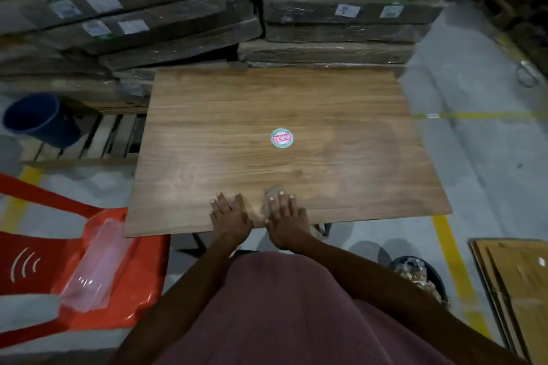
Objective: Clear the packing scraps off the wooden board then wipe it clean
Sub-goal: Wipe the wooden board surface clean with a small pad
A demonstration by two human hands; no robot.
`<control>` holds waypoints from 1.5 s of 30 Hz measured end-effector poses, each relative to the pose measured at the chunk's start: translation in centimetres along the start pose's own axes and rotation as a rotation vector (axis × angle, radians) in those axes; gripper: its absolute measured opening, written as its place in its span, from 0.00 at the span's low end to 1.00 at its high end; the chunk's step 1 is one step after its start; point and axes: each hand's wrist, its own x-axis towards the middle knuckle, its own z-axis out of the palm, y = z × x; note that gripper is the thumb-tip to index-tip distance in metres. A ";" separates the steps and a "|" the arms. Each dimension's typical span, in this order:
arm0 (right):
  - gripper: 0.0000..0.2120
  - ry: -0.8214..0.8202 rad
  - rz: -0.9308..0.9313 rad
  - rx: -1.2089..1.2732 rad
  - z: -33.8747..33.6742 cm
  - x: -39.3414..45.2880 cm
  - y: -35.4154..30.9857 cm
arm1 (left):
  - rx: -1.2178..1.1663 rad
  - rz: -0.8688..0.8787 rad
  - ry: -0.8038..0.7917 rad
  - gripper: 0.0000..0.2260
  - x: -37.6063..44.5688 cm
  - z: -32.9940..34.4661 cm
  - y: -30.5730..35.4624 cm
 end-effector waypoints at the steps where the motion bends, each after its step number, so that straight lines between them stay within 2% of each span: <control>1: 0.32 0.008 -0.023 -0.023 0.0 0.2 0.3 | 0.001 -0.010 0.009 0.35 -0.1 -0.3 0.1; 6: 0.30 0.060 0.125 0.025 -1.7 1.6 4.8 | -0.203 -0.090 0.046 0.18 1.6 -3.7 0.7; 10: 0.31 0.050 0.179 0.083 -2.4 2.7 5.8 | -0.205 -0.065 0.024 0.18 3.2 -4.9 1.0; 12: 0.32 0.052 0.161 0.107 -2.6 3.2 4.2 | -0.119 -0.020 -0.015 0.20 3.8 -4.8 1.0; 14: 0.31 0.068 0.067 0.060 -2.5 3.9 2.3 | -0.061 -0.030 -0.039 0.22 4.4 -4.7 1.4; 18: 0.31 0.045 -0.029 -0.007 -2.5 5.0 0.5 | -0.050 -0.060 -0.069 0.25 5.5 -4.4 2.5; 20: 0.30 0.038 0.019 -0.009 -2.8 5.3 0.7 | -0.014 -0.086 -0.137 0.36 5.8 -3.8 2.2; 22: 0.30 0.036 0.155 0.052 -3.3 5.3 2.1 | 0.058 -0.073 -0.238 0.51 5.8 -3.2 1.8; 24: 0.30 0.048 0.281 0.118 -3.9 5.5 3.8 | 0.073 -0.001 -0.259 0.55 6.0 -3.1 1.8; 26: 0.31 0.046 0.351 0.188 -4.7 6.1 4.6 | 0.032 0.047 -0.267 0.53 6.1 -3.1 2.0; 29: 0.32 0.061 0.383 0.211 -4.8 7.4 2.2 | -0.031 0.094 -0.171 0.45 6.4 -3.2 1.4; 32: 0.32 0.061 0.267 0.175 -3.7 8.1 -1.8 | -0.001 0.171 -0.018 0.37 6.8 -3.5 -0.2; 37: 0.31 0.089 0.140 0.069 -4.0 8.1 -1.0 | 0.042 0.149 0.114 0.34 10.0 -4.6 -1.8; 42: 0.30 0.123 0.379 0.194 -5.0 8.8 4.7 | 0.016 0.155 0.247 0.34 12.4 -5.9 -0.5; 45: 0.32 0.090 0.405 0.204 -5.4 9.7 5.2 | 0.024 0.202 0.270 0.33 13.8 -6.2 0.8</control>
